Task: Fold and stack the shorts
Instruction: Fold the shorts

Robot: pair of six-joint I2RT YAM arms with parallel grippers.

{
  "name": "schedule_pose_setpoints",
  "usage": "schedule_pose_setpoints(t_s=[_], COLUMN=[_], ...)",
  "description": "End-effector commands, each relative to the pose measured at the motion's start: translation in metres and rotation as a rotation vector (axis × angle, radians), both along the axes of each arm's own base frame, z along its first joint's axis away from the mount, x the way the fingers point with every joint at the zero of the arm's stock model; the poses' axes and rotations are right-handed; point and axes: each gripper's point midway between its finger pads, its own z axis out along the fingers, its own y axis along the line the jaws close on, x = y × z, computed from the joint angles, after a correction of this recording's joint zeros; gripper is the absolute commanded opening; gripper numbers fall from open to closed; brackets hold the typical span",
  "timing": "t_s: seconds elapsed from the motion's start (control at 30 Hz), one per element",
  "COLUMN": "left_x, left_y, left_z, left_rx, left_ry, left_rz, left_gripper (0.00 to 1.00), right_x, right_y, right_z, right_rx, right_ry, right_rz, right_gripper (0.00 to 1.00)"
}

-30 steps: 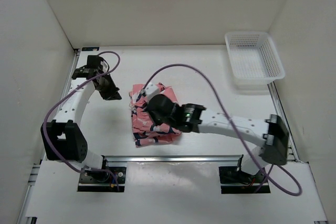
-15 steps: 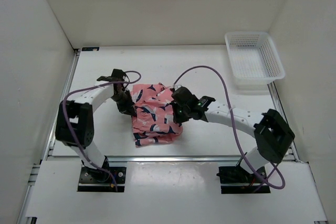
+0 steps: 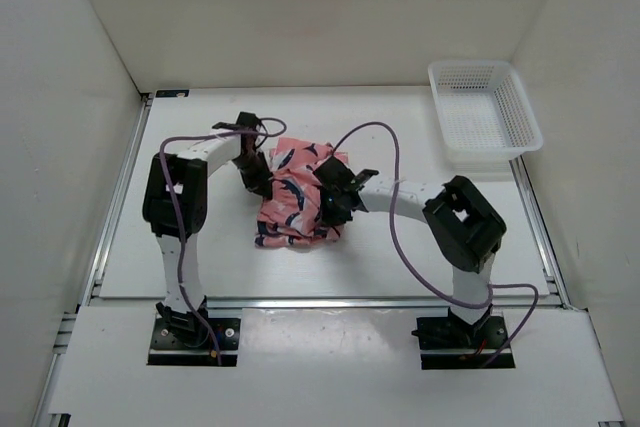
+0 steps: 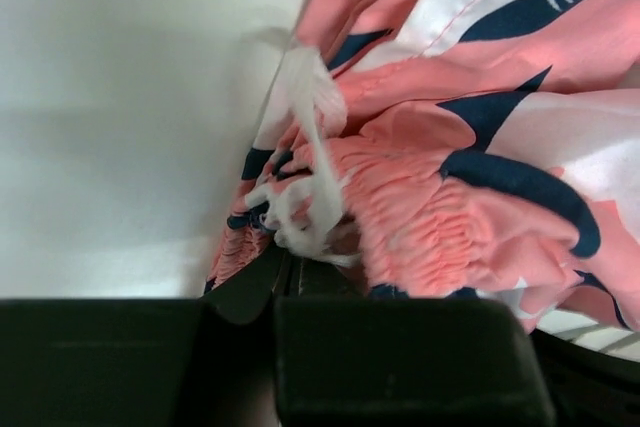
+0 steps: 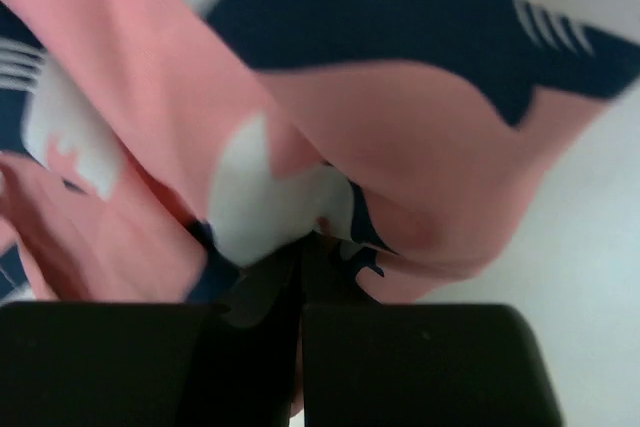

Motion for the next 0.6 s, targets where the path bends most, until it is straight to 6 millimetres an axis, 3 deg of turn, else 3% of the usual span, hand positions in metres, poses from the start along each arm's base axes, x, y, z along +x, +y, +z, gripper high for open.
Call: schedule_pose_setpoints(t_s=[0.0, 0.03, 0.07, 0.1, 0.13, 0.17, 0.2, 0.23, 0.27, 0.3, 0.33, 0.37, 0.4, 0.43, 0.47, 0.5, 0.53, 0.57], left_x=[0.044, 0.049, 0.068, 0.068, 0.073, 0.084, 0.083, 0.085, 0.086, 0.089, 0.083, 0.079, 0.073, 0.065, 0.055, 0.042, 0.025, 0.01], left_y=[-0.011, -0.013, -0.016, -0.014, -0.012, -0.012, -0.006, -0.004, -0.004, 0.0, 0.004, 0.012, 0.014, 0.019, 0.028, 0.035, 0.04, 0.048], left_z=[0.008, 0.004, 0.02, 0.029, 0.033, 0.058, 0.068, 0.093, 0.11, 0.127, 0.14, 0.169, 0.18, 0.19, 0.218, 0.216, 0.241, 0.229], left_rx=[-0.001, 0.003, 0.003, 0.014, 0.032, 0.033, 0.063, 0.061, 0.056, 0.047, 0.058, 0.055, 0.053, 0.068, 0.066, 0.075, 0.065, 0.075], left_ry=[-0.095, -0.082, -0.132, -0.125, -0.134, -0.195, -0.203, -0.254, -0.292, -0.332, -0.348, -0.407, -0.435, -0.449, -0.516, -0.507, -0.578, -0.546], left_rz=[0.004, 0.004, 0.007, 0.009, 0.005, 0.002, 0.01, 0.007, -0.007, 0.005, -0.004, 0.014, 0.004, -0.004, 0.017, 0.017, 0.01, 0.017], left_gripper=[0.1, 0.1, 0.1, 0.1, 0.1, 0.14, 0.19, 0.27, 0.63, 0.8, 0.91, 1.0, 1.0, 1.0, 1.0, 1.0, 1.0, 1.0], right_x=[0.048, 0.06, 0.06, 0.072, 0.076, 0.08, 0.082, 0.084, 0.084, 0.082, 0.081, 0.081, 0.077, 0.077, 0.072, 0.068, 0.065, 0.062], right_y=[-0.025, -0.026, -0.026, -0.024, -0.024, -0.026, -0.029, -0.031, -0.038, -0.044, -0.049, -0.06, -0.076, -0.088, -0.1, -0.119, -0.132, -0.144], right_z=[-0.012, -0.006, -0.002, 0.008, 0.032, 0.047, 0.062, 0.095, 0.11, 0.143, 0.157, 0.169, 0.191, 0.201, 0.201, 0.215, 0.217, 0.219], right_rx=[-0.132, -0.124, -0.131, -0.114, -0.094, -0.087, -0.084, -0.042, -0.047, -0.012, 0.001, -0.001, 0.002, -0.003, -0.02, -0.019, -0.04, -0.055], right_ry=[-0.079, -0.098, -0.098, -0.122, -0.163, -0.204, -0.24, -0.305, -0.335, -0.4, -0.428, -0.451, -0.488, -0.504, -0.504, -0.529, -0.54, -0.547], right_rz=[-0.13, -0.134, -0.123, -0.127, -0.126, -0.122, -0.126, -0.135, -0.14, -0.152, -0.164, -0.18, -0.211, -0.239, -0.256, -0.282, -0.31, -0.332], right_gripper=[0.0, 0.0, 0.02, 0.22, 0.45, 0.69, 1.0, 1.0, 1.0, 1.0, 1.0, 1.0, 1.0, 1.0, 1.0, 1.0, 1.0, 1.0])
